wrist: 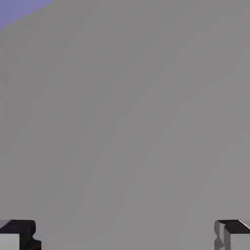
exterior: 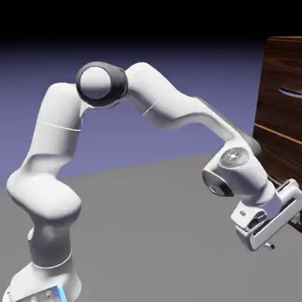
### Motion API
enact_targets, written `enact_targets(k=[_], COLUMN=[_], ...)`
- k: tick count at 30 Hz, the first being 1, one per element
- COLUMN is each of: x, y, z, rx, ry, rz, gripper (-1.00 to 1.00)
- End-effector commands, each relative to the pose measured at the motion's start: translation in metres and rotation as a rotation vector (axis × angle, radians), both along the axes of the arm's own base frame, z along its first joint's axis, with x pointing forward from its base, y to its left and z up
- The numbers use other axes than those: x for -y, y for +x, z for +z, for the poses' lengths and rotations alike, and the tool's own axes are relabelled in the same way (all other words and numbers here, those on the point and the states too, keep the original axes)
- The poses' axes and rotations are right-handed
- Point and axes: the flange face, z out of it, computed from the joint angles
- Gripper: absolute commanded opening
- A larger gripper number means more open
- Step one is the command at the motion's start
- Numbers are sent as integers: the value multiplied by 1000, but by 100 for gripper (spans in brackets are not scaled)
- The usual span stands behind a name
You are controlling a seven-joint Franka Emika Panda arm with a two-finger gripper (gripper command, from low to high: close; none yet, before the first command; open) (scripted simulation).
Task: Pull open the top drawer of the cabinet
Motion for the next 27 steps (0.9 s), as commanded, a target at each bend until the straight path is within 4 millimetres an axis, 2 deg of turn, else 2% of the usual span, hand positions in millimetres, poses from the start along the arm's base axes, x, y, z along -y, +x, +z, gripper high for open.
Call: enact_targets(k=[1,5,8,12,15,18,21,24,27], x=[5,16,15,-2,-29,-68,-121,-188,-266], y=[4,22,39,68,92,118,143,166,183], z=[3,25,47,83,113,142,169,189,202], rx=[22,128,225,372,489,606,717,816,896], ry=[-3,-24,-46,-72,-84,-87,-77,-52,-12], rz=[-34,-143,-195,-218,-200,-151,-72,35,166], gripper=[0,0,0,0,0,0,0,0,0])
